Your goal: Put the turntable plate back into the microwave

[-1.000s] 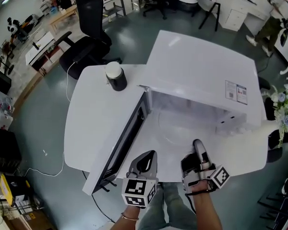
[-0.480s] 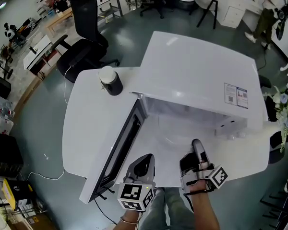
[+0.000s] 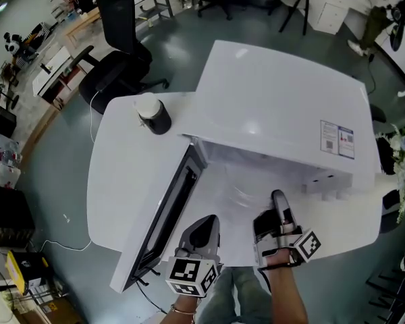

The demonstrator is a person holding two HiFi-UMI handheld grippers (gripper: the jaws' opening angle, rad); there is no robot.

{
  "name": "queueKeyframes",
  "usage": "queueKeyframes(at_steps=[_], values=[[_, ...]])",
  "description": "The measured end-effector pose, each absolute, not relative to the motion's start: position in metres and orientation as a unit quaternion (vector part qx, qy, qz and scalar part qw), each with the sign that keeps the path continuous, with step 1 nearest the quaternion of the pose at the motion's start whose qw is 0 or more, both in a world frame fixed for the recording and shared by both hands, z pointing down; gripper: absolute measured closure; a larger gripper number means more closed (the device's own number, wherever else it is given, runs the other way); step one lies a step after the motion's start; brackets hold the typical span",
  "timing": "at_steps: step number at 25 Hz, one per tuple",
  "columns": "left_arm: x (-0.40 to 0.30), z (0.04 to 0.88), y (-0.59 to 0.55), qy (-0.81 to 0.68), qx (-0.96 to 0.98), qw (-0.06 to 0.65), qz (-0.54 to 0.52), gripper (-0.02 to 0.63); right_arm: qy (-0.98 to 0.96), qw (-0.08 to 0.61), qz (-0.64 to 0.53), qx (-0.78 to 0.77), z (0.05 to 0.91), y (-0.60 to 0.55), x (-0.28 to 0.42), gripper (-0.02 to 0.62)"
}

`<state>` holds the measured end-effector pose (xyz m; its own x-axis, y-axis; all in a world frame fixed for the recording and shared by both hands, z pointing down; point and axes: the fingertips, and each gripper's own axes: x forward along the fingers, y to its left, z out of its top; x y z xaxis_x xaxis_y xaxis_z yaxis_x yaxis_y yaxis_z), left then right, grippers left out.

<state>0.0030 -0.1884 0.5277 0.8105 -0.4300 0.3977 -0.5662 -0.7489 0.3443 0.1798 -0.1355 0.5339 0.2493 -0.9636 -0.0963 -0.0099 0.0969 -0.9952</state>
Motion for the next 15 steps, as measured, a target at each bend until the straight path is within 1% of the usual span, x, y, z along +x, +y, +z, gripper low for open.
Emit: queueKeyframes(at_steps=[15], values=[[0.014, 0.529, -0.200, -0.277, 0.920, 0.235, 0.146, 0.607, 0.451, 0.591, -0.397, -0.538, 0.530, -0.161, 0.201, 0.534]])
